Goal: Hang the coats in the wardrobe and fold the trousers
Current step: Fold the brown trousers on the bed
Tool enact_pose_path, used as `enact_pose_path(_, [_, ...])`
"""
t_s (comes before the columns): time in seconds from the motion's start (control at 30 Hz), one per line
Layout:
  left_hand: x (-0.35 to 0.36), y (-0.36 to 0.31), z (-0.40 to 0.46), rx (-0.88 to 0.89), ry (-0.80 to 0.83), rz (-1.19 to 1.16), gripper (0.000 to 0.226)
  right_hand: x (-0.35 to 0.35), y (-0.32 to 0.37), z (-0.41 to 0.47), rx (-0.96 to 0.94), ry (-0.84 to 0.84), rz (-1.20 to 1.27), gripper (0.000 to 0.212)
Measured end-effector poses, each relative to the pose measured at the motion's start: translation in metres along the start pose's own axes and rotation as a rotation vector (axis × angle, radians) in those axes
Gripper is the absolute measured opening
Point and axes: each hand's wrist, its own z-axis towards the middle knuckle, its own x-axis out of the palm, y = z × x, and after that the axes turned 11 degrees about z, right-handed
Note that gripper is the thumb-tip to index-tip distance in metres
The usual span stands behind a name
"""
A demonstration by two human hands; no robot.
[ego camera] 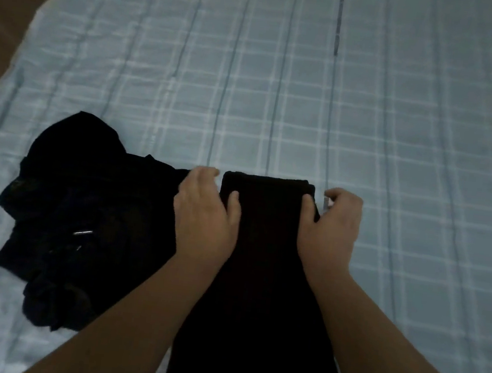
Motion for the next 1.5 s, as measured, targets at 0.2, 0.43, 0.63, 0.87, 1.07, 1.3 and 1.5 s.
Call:
enact_pose_path(0.2, [0.028, 0.003, -0.019, 0.367, 0.236, 0.149, 0.058, 0.008, -0.01, -0.021, -0.423, 0.428, -0.236, 0.053])
enact_pose_path(0.43, [0.074, 0.02, -0.008, 0.417, 0.305, 0.208, 0.066, 0.044, -0.052, -0.014, -0.354, 0.476, -0.393, 0.068])
enact_pose_path(0.63, [0.086, 0.019, -0.006, 0.404, 0.286, 0.276, 0.067, 0.055, -0.064, -0.013, -0.352, 0.433, -0.4, 0.067])
enact_pose_path(0.87, [0.053, 0.014, -0.014, 0.379, 0.371, 0.178, 0.065, 0.025, -0.035, -0.024, -0.297, 0.526, -0.431, 0.068])
enact_pose_path(1.07, [-0.035, 0.029, -0.107, 0.453, 0.341, 0.069, 0.063, -0.059, 0.001, -0.141, -0.319, 0.516, -0.331, 0.067])
enact_pose_path(1.3, [-0.057, 0.084, -0.26, 0.537, 0.479, 0.259, 0.062, -0.11, -0.046, -0.265, -0.296, 0.678, -0.486, 0.065])
enact_pose_path(1.5, [-0.026, 0.107, -0.299, 0.526, 0.509, 0.378, 0.064, -0.106, -0.096, -0.283, -0.297, 0.744, -0.639, 0.068])
